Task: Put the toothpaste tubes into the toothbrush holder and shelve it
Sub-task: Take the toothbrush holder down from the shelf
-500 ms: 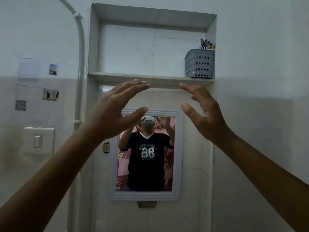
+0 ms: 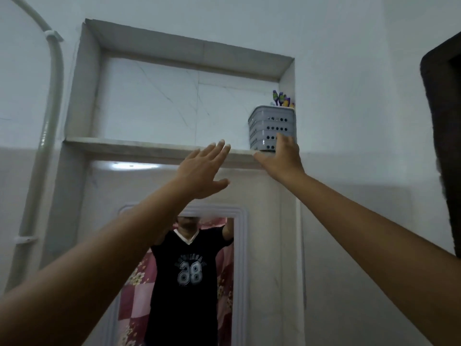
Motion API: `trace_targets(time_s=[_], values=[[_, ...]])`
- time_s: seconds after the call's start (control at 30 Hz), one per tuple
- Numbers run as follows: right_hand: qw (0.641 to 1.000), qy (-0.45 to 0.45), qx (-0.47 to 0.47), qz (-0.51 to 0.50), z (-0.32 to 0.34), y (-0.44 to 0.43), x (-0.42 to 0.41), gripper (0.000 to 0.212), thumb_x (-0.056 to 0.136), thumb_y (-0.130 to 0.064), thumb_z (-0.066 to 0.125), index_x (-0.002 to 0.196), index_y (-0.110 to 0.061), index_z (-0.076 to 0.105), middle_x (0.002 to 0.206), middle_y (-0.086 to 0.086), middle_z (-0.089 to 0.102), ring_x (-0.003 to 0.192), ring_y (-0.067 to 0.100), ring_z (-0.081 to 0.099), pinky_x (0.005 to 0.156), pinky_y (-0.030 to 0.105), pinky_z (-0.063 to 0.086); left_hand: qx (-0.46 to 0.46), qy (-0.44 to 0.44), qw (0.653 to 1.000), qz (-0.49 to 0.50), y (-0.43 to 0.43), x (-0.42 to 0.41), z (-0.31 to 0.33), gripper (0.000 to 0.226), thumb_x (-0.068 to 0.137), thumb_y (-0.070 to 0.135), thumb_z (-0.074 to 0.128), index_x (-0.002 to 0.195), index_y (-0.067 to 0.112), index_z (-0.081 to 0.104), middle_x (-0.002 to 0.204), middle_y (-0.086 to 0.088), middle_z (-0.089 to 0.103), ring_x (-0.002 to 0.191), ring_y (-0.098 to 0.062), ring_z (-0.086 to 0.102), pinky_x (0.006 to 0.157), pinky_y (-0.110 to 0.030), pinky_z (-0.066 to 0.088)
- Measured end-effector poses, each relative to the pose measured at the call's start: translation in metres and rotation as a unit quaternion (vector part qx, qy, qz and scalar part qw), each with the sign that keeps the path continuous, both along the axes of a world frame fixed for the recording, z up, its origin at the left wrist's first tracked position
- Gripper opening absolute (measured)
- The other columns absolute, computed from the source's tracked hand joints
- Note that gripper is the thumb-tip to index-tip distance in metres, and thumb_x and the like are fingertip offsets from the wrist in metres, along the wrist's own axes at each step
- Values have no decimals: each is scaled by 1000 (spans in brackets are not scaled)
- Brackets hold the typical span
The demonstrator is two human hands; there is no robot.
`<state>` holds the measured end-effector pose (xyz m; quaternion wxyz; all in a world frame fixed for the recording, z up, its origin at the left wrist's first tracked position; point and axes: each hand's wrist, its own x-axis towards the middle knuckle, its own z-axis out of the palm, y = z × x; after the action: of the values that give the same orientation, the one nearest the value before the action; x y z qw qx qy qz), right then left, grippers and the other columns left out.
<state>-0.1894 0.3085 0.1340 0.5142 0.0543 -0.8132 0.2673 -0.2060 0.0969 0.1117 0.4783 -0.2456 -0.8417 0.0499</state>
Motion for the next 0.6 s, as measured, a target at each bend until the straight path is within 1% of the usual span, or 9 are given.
trace_targets(time_s=[0.1, 0.2, 0.3, 0.43, 0.53, 0.6], values=[[998, -11, -44, -45, 32, 9, -25, 89, 91, -48, 80, 157, -6, 37, 157, 18, 40, 147, 36, 40, 114, 50, 49, -9, -33, 999, 42, 7, -30, 8, 86, 93, 41, 47, 155, 20, -8, 165, -2, -11, 153, -18, -7, 125, -43, 2], [995, -2, -88, -54, 50, 14, -43, 95, 88, -53, 82, 158, -6, 36, 156, 17, 40, 146, 35, 41, 112, 49, 51, -5, -38, 998, 51, 8, -44, 4, 91, 88, 30, 51, 155, 20, -10, 164, 0, -17, 152, -17, -14, 125, -43, 0], [989, 7, -131, -65, 60, 14, -56, 108, 84, -58, 85, 162, -6, 31, 158, 16, 39, 148, 35, 42, 114, 50, 50, 5, -52, 998, 31, 8, -43, 7, 90, 88, 29, 51, 155, 21, -8, 164, 1, -16, 152, -17, -13, 125, -41, 1], [983, 6, -171, -58, 69, 3, -65, 130, 76, -61, 92, 168, -8, 17, 162, 18, 36, 149, 39, 44, 119, 56, 47, 9, -75, 997, 25, 7, -39, 12, 88, 88, 28, 50, 156, 22, -7, 164, 1, -15, 152, -16, -12, 125, -40, 1], [980, 4, -192, -61, 72, -2, -65, 131, 73, -55, 95, 167, -10, 17, 163, 18, 37, 148, 39, 46, 119, 58, 45, 8, -86, 996, 21, 6, -37, 14, 87, 88, 27, 49, 156, 23, -6, 164, 3, -15, 152, -15, -11, 125, -41, 1], [974, 19, -219, -55, 73, -3, -59, 132, 69, -54, 97, 166, -9, 20, 161, 16, 37, 150, 37, 42, 118, 57, 45, 8, -91, 996, 18, 4, -35, 16, 86, 88, 25, 49, 156, 24, -6, 164, 4, -15, 152, -14, -11, 125, -41, 2]])
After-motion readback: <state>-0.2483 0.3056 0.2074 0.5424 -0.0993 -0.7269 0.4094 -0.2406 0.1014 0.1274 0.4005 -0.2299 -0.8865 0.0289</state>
